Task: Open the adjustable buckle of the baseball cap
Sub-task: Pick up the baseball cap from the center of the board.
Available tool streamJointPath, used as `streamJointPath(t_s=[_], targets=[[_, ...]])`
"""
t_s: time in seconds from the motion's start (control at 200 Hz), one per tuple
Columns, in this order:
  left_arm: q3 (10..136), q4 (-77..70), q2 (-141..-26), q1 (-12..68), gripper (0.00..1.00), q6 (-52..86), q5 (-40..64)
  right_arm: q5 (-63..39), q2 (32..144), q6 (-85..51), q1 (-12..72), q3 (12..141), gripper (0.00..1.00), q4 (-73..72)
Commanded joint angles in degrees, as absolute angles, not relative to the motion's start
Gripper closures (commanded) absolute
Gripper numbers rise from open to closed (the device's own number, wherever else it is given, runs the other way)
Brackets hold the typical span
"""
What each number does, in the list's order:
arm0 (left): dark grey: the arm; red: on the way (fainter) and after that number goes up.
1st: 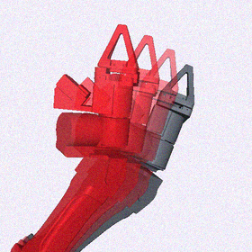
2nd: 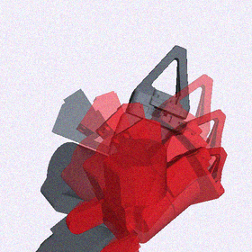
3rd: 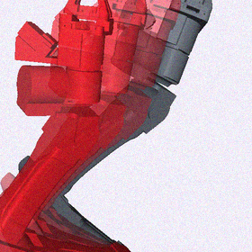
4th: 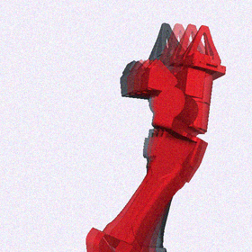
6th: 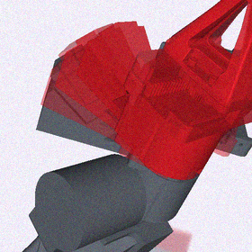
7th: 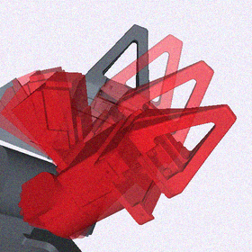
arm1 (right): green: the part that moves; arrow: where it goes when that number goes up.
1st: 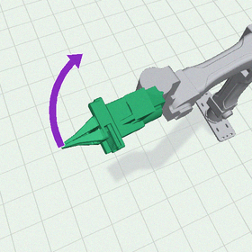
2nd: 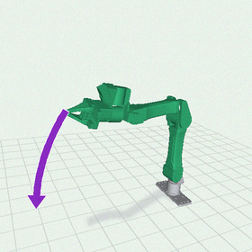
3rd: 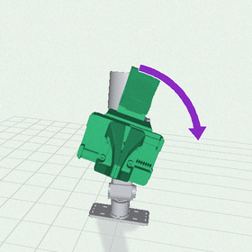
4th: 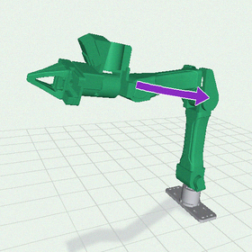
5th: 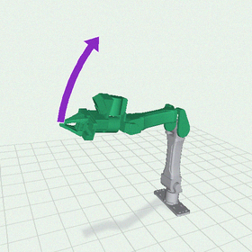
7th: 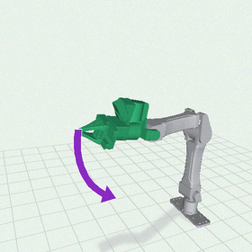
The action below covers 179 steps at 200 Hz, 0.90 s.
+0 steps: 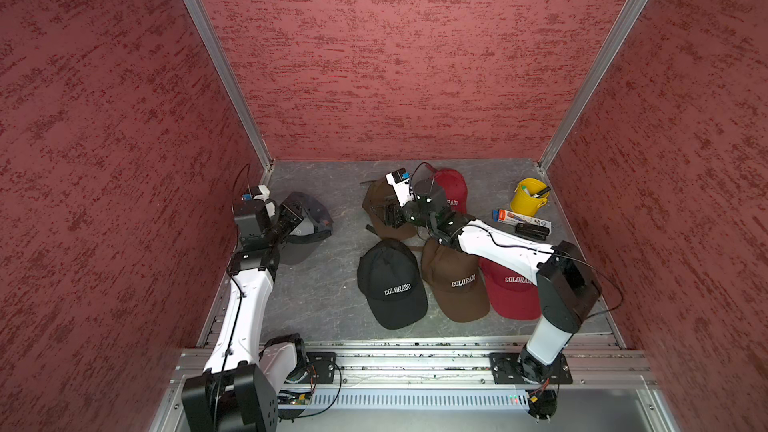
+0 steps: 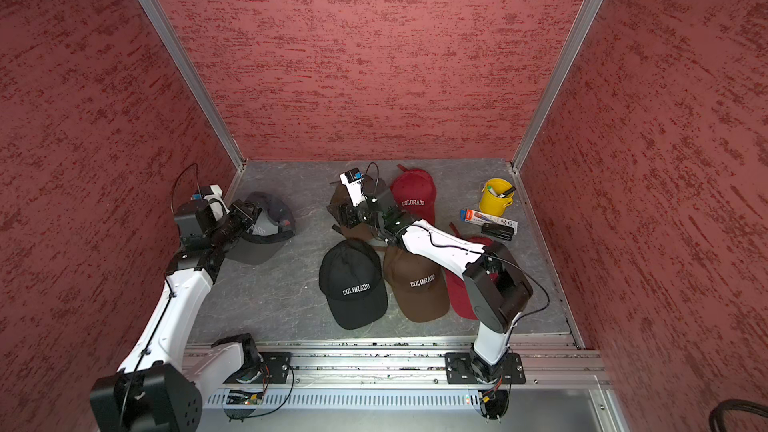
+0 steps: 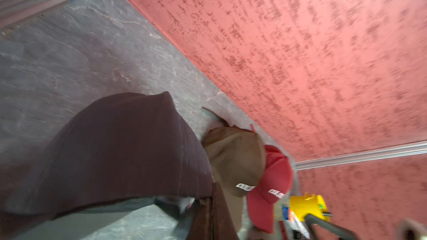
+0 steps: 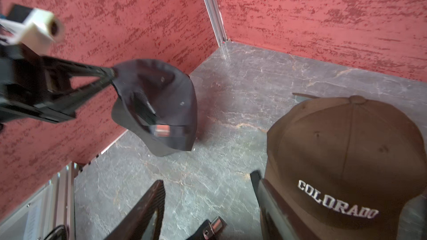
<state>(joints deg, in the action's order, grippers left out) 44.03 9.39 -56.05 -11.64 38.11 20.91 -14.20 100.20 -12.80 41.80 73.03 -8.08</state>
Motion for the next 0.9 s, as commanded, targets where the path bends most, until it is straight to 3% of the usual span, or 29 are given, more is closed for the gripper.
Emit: streamJointPath(t_s=[0.0, 0.271, 0.892], targets=[[46.11, 11.94, -52.61, -10.01, 1.00, 42.47, 18.37, -15.18, 98.11, -8.40, 42.66, 72.01, 0.35, -12.32], [50.13, 12.87, -48.15, -5.36, 1.00, 46.77, 12.65, -10.30, 96.63, 4.50, 46.57, 69.99, 0.33, -16.15], [56.69, 6.75, -49.91, 5.43, 1.00, 51.37, 5.62, -6.50, 102.28, 13.80, 50.73, 71.09, 0.23, -26.40]])
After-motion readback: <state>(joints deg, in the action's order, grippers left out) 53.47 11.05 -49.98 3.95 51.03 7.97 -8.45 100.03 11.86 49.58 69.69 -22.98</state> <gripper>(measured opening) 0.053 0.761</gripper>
